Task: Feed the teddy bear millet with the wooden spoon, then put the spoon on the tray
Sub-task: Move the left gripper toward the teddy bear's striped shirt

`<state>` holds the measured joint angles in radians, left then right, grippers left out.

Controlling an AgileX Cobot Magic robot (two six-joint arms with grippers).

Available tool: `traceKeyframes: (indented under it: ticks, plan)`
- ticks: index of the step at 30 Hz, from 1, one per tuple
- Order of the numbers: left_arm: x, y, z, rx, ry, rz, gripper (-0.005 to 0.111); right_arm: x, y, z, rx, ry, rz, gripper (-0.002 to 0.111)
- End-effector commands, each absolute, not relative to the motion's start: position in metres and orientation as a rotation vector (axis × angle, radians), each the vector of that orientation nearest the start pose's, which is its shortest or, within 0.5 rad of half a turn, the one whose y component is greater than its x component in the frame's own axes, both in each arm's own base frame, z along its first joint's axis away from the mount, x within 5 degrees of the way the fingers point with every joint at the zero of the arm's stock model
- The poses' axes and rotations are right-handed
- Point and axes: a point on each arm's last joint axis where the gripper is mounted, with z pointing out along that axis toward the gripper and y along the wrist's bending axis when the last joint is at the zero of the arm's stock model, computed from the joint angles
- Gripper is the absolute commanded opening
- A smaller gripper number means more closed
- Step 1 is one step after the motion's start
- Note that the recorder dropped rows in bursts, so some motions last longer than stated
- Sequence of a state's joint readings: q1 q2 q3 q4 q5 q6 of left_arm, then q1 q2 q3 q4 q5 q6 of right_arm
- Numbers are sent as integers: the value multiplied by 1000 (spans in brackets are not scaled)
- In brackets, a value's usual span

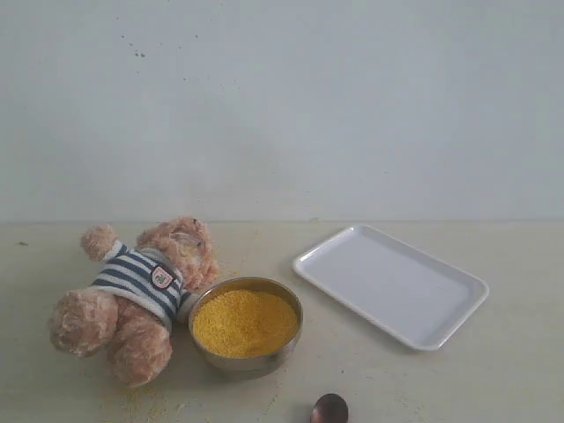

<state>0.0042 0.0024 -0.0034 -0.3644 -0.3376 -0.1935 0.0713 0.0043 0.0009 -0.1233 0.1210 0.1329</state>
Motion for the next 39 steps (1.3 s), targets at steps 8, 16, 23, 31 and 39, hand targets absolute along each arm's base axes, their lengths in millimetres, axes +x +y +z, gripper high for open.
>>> traceKeyframes:
  ticks: [8, 16, 23, 31, 39]
  plan:
    - [172, -7, 398, -21, 942, -219, 4, 56, 3, 203, -38, 1593, 50, 0]
    - [321, 8, 262, -278, 2427, 23, 4, 56, 3, 203, -38, 1593, 50, 0]
    - [314, -5, 245, 72, 2634, -59, 4, 56, 3, 203, -39, 1591, 50, 0]
    - [323, -14, 255, 169, 2517, -155, 11, 56, 3, 203, -39, 1591, 50, 0]
    - [338, -21, 268, 51, 2300, -296, 102, 56, 3, 203, -39, 1591, 50, 0]
